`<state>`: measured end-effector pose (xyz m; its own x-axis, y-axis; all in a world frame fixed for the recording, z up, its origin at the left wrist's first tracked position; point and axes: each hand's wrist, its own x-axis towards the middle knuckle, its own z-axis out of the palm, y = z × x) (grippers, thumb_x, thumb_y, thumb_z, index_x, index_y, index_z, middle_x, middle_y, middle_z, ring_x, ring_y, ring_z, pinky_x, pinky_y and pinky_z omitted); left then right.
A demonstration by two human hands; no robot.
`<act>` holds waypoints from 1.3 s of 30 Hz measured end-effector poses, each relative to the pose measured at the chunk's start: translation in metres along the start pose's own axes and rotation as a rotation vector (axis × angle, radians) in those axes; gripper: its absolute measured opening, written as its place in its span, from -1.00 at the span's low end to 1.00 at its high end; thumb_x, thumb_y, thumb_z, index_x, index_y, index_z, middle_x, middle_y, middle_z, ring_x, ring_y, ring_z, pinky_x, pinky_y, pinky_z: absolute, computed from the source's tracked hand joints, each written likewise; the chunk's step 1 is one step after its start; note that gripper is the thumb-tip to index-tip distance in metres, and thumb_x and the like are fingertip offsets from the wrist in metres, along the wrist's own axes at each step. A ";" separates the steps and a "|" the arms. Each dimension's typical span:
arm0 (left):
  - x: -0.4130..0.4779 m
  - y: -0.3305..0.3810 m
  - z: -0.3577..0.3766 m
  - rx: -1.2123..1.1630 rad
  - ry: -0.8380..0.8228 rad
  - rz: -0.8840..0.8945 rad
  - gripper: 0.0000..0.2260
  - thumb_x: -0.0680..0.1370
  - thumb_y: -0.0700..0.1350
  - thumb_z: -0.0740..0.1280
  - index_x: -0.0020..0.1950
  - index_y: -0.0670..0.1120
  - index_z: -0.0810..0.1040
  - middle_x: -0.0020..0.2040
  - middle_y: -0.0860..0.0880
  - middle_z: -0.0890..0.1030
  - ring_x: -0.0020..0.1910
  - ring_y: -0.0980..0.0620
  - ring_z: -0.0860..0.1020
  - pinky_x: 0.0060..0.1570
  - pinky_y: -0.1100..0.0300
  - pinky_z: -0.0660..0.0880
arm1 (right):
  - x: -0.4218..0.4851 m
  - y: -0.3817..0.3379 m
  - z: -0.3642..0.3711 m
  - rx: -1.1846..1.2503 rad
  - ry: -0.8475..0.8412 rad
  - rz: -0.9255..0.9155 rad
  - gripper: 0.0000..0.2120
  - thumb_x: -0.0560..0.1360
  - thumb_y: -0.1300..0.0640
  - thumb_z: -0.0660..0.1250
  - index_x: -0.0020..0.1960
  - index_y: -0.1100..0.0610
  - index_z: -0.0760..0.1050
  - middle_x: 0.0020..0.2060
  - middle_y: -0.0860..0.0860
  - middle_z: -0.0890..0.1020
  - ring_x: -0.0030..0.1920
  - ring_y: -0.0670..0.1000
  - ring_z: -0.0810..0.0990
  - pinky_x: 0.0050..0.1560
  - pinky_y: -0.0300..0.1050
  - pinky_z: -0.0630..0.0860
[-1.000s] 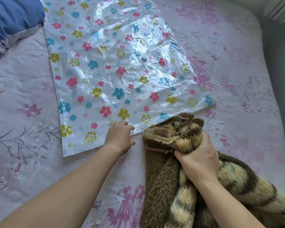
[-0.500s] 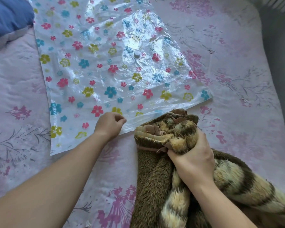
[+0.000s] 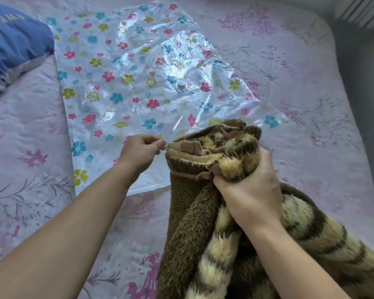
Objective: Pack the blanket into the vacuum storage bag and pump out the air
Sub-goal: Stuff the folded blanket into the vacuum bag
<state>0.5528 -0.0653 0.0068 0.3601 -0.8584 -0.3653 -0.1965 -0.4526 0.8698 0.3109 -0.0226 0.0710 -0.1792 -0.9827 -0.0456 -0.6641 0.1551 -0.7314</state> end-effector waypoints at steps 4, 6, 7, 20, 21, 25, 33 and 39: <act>0.007 0.029 -0.012 -0.127 -0.024 -0.051 -0.88 0.64 -0.10 0.41 -0.08 -0.06 0.68 -0.12 0.00 0.74 -0.14 0.03 0.60 -0.14 0.14 0.47 | 0.021 0.001 0.038 -0.099 -0.064 0.030 -0.25 0.21 -0.23 0.57 0.28 -0.02 0.37 0.11 -0.03 0.60 0.15 0.15 0.57 0.22 0.14 0.49; 0.009 0.037 -0.013 -0.062 -0.064 -0.011 -0.88 0.63 -0.10 0.42 -0.08 -0.06 0.69 -0.08 -0.02 0.75 -0.12 0.03 0.61 -0.15 0.15 0.48 | 0.027 0.001 0.050 -0.130 -0.067 0.017 -0.25 0.22 -0.23 0.57 0.28 0.02 0.39 0.12 -0.02 0.59 0.15 0.14 0.56 0.25 0.15 0.45; 0.010 0.041 -0.013 -0.009 -0.079 0.017 -0.87 0.63 -0.10 0.42 -0.10 -0.05 0.68 -0.07 -0.04 0.75 -0.12 0.03 0.62 -0.17 0.16 0.48 | 0.028 0.000 0.054 -0.139 -0.064 0.013 -0.24 0.22 -0.23 0.57 0.29 0.03 0.39 0.13 -0.02 0.59 0.15 0.13 0.55 0.25 0.16 0.45; 0.021 0.050 -0.030 -0.075 -0.208 -0.029 -0.84 0.66 -0.18 0.37 -0.13 -0.09 0.56 -0.25 -0.01 0.72 -0.10 -0.02 0.65 -0.07 0.05 0.53 | 0.055 -0.023 0.113 -0.197 0.009 -0.131 -0.16 0.21 -0.36 0.49 0.31 0.08 0.38 0.13 -0.01 0.58 0.22 0.10 0.52 0.26 0.12 0.37; 0.021 0.049 -0.029 -0.080 -0.205 -0.032 -0.84 0.66 -0.18 0.37 -0.13 -0.09 0.55 -0.25 0.00 0.72 -0.09 -0.03 0.65 -0.04 0.03 0.53 | 0.058 -0.021 0.115 -0.207 0.017 -0.133 -0.15 0.20 -0.38 0.49 0.31 0.08 0.38 0.13 -0.01 0.58 0.22 0.10 0.52 0.26 0.12 0.37; 0.020 0.048 -0.023 -0.074 -0.169 -0.036 -0.85 0.65 -0.16 0.38 -0.13 -0.09 0.57 -0.22 -0.02 0.72 -0.09 -0.04 0.65 0.03 -0.02 0.53 | 0.060 -0.016 0.116 -0.255 0.025 -0.162 -0.06 0.21 -0.40 0.48 0.41 0.09 0.32 0.20 0.01 0.56 0.27 0.11 0.50 0.31 0.16 0.33; 0.016 0.051 -0.023 -0.080 -0.109 -0.018 -0.81 0.65 -0.19 0.37 -0.17 -0.08 0.56 -0.14 -0.11 0.70 -0.14 -0.04 0.63 -0.05 0.04 0.52 | 0.062 -0.028 0.104 -0.228 0.141 -0.272 -0.13 0.30 -0.26 0.46 0.52 -0.05 0.24 0.02 0.04 0.55 0.08 0.17 0.54 0.11 0.13 0.35; 0.022 0.053 -0.023 -0.073 -0.043 0.052 -0.81 0.64 -0.19 0.36 -0.18 -0.07 0.54 -0.19 -0.05 0.70 -0.20 0.03 0.62 -0.07 0.06 0.53 | 0.089 -0.031 0.118 -0.287 0.078 -0.211 -0.08 0.30 -0.42 0.35 0.54 -0.11 0.15 0.08 0.06 0.51 0.14 0.16 0.49 0.16 0.13 0.31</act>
<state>0.5716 -0.1022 0.0523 0.3116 -0.8907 -0.3311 -0.1463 -0.3892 0.9095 0.4017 -0.1266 0.0094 -0.0640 -0.9872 0.1460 -0.8672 -0.0174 -0.4977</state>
